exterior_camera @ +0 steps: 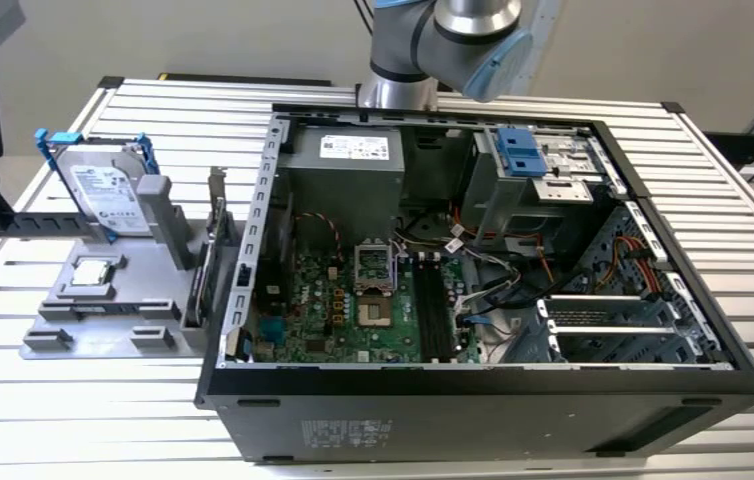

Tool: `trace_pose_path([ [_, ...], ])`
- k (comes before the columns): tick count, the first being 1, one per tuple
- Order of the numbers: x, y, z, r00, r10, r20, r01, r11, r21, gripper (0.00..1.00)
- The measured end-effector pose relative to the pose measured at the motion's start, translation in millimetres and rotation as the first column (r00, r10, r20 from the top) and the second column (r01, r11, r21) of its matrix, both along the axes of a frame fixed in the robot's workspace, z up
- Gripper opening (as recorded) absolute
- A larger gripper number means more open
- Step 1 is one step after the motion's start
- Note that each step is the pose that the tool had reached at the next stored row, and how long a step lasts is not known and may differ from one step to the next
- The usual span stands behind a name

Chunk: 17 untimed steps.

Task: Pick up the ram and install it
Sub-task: 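Pick up the ram and move it above insertion slot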

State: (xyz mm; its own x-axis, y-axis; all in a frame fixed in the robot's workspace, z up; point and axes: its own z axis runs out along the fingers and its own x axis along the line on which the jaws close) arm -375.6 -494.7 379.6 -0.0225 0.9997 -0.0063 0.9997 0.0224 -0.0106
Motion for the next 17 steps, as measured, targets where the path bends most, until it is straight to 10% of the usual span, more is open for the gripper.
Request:
trace_pose_path([
  [17, 0.1, -0.1, 14.0, 1.0, 0.0, 0.0, 0.0, 1.0, 0.0, 0.0],
])
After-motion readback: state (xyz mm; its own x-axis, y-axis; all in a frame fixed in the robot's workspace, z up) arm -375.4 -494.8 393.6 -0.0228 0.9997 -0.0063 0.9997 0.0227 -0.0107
